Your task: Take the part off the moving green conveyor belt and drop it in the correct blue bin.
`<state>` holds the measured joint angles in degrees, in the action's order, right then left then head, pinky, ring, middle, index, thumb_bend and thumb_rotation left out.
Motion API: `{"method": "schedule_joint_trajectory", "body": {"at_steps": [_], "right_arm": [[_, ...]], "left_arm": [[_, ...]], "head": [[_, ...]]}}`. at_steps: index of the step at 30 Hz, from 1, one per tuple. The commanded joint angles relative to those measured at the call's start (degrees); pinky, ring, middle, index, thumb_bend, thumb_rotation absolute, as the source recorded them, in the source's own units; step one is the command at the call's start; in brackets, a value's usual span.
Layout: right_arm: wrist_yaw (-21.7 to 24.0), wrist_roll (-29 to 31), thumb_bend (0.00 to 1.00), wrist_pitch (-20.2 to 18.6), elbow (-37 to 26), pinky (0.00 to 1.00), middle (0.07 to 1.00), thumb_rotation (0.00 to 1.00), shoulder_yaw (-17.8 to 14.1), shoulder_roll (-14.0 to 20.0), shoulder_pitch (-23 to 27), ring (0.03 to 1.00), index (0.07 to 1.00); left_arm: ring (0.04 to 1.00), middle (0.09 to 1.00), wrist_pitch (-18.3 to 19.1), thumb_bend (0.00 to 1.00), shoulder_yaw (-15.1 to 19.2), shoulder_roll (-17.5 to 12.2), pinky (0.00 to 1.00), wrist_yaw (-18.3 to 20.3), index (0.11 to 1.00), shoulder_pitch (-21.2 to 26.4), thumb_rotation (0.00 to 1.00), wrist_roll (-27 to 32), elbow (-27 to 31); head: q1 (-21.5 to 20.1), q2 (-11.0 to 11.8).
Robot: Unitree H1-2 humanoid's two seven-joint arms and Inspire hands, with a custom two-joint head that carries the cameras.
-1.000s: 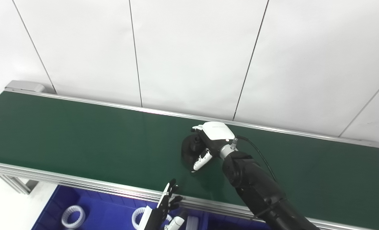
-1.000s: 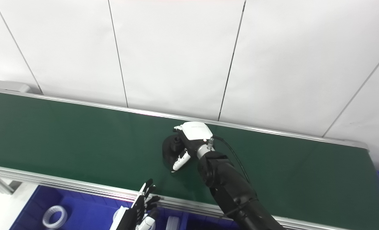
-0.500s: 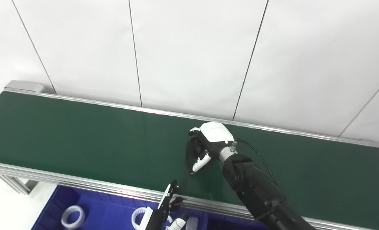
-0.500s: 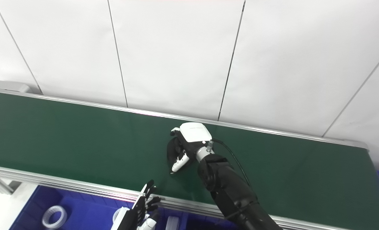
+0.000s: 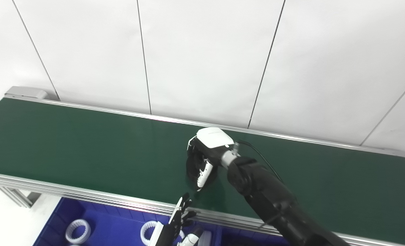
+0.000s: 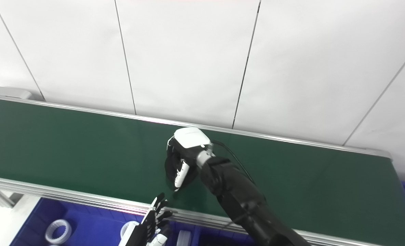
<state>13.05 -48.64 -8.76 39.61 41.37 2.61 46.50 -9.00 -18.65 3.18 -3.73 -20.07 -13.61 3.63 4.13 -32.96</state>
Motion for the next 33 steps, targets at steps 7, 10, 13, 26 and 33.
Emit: {"method": "schedule_joint_trajectory", "body": {"at_steps": [7,10,13,26,33], "right_arm": [[4.5,0.1,0.51,-3.1,-0.8,0.34,0.54,0.0,0.3,0.4,-2.1,0.435,0.484],[3.6,1.6,0.52,-2.7,-3.4,0.35,0.532,0.0,-1.4,0.5,-3.4,0.438,0.483],[3.7,2.0,0.52,-2.2,-6.1,0.35,0.518,0.0,-2.3,0.7,-4.2,0.433,0.49],[20.5,2.9,0.52,-5.0,-31.2,0.37,0.516,0.0,-5.0,6.6,-3.6,0.436,0.485],[27.8,-1.5,0.52,-5.6,-42.5,0.33,0.497,0.0,-4.6,11.1,-4.1,0.407,0.514]], "left_arm": [[0.884,0.97,0.4,0.47,-5.1,5.7,0.83,0.7,1.0,-2.7,0.84,0.6,2.5],[0.879,0.969,0.3,0.48,-5.1,5.4,0.83,0.5,1.0,-2.7,0.85,0.1,2.6],[0.882,0.967,0.5,0.48,-4.9,5.1,0.84,0.6,1.0,-2.8,0.85,0.5,2.9],[0.857,0.946,1.5,0.52,-3.1,3.4,0.85,2.0,1.0,-2.2,0.84,2.2,4.3],[0.862,0.958,4.6,0.6,-1.3,1.5,0.81,4.2,1.0,-2.4,0.87,5.7,7.8]], "head": [[-0.4,-0.2],[-0.7,-0.3],[-1.0,-0.4],[-6.1,-1.5],[-12.8,-3.9]]}}
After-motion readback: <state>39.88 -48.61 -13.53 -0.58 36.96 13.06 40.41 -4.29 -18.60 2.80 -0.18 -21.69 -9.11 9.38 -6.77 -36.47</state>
